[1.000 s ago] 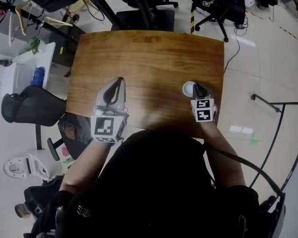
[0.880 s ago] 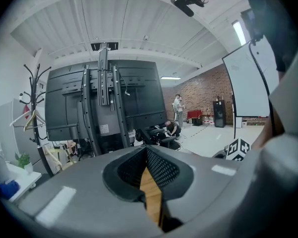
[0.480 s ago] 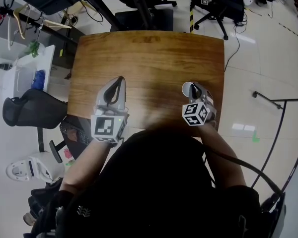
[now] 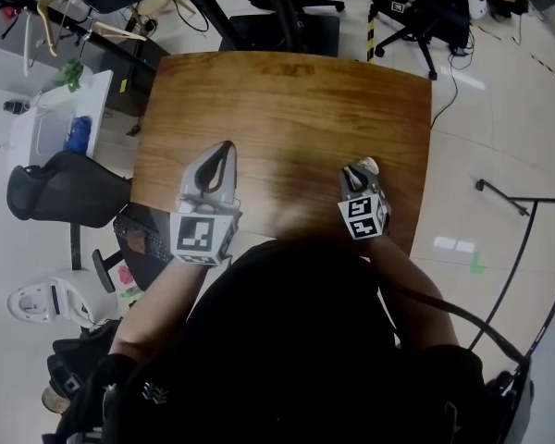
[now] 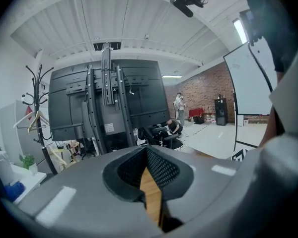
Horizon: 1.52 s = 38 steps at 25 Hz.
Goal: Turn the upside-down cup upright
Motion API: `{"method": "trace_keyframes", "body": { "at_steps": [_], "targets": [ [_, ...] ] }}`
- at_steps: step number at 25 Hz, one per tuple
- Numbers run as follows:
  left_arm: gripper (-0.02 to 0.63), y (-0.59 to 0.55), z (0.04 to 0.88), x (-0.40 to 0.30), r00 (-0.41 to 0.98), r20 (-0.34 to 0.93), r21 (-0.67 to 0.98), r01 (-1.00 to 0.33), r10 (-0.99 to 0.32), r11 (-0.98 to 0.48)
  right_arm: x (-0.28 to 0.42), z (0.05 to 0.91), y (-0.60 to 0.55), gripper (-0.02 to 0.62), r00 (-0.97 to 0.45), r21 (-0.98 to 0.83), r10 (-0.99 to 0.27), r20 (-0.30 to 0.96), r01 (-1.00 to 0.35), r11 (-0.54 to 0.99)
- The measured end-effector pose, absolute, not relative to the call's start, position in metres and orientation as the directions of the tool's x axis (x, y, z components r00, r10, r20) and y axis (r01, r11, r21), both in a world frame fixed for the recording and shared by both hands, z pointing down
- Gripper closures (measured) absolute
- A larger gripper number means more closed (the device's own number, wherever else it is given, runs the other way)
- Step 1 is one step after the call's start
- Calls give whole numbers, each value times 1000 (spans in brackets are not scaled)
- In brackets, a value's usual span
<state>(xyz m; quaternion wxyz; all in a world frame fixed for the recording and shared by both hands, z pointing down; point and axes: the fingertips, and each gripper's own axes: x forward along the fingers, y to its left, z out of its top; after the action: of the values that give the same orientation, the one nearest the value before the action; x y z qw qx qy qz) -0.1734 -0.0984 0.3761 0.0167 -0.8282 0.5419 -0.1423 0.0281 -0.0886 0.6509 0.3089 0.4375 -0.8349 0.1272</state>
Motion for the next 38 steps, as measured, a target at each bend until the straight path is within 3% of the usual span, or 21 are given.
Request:
{"method": "trace_keyframes", "body": {
  "at_steps": [5,9,14,18,25,32,38],
  "targets": [
    [606,-95,377,-184,347,219,-178,-905,-912,-387,31,645,-90,459,-473,8,-655,589,-807,590],
    [606,-92,378,-187,338,216,-173,-910,-916,-377,78,638,-104,433,-400,-38,-723,563,-887,461],
    [606,-92,382,-192,325,227,-155,-919,-918,-364,113,661,-115,376,-423,-251,-660,621,-905,344],
    [606,-91,380,-188,338,222,-156,-914,-915,-375,105,663,-123,407,-483,-364,-626,612,-875,319],
    [606,-94,373,-188,339,207,-160,-914,-918,-373,98,663,-125,443,-486,-370,-621,615,-873,317],
    [606,-98,370,-186,346,197,-155,-913,-917,-378,80,639,-119,514,-471,-184,-634,614,-866,465],
    [606,-99,373,-179,361,194,-156,-907,-912,-392,45,618,-107,552,-485,23,-617,620,-774,632]
  ]
}}
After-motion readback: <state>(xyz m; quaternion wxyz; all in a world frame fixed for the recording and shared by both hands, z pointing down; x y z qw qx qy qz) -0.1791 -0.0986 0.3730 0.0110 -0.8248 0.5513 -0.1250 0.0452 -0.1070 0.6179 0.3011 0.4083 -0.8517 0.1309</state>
